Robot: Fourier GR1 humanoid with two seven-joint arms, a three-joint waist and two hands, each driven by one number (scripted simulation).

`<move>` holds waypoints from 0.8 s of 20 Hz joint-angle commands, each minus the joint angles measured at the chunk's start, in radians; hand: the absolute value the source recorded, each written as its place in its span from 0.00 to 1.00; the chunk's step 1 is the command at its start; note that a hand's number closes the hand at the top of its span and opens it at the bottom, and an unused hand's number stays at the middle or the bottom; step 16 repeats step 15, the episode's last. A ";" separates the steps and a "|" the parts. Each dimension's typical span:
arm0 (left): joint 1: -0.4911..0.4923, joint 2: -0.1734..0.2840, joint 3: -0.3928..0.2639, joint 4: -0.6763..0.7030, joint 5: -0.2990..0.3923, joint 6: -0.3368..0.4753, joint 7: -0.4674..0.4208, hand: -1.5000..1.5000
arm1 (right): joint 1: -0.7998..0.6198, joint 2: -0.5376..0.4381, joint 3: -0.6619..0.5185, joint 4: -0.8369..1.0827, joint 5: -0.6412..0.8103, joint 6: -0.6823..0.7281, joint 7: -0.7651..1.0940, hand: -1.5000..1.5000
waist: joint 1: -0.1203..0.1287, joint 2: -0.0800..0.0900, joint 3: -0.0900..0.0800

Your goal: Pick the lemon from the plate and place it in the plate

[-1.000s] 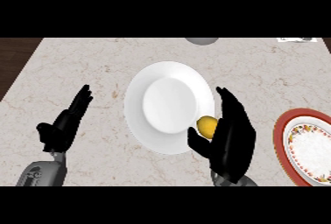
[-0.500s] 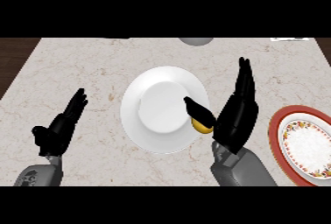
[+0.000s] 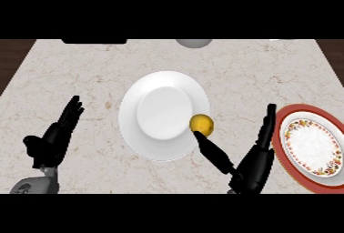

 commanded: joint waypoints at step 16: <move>0.065 -0.023 -0.010 -0.116 -0.019 -0.014 0.038 0.50 | 0.260 -0.387 0.247 0.002 -0.542 -0.462 -0.467 0.00 | -0.003 -0.002 0.001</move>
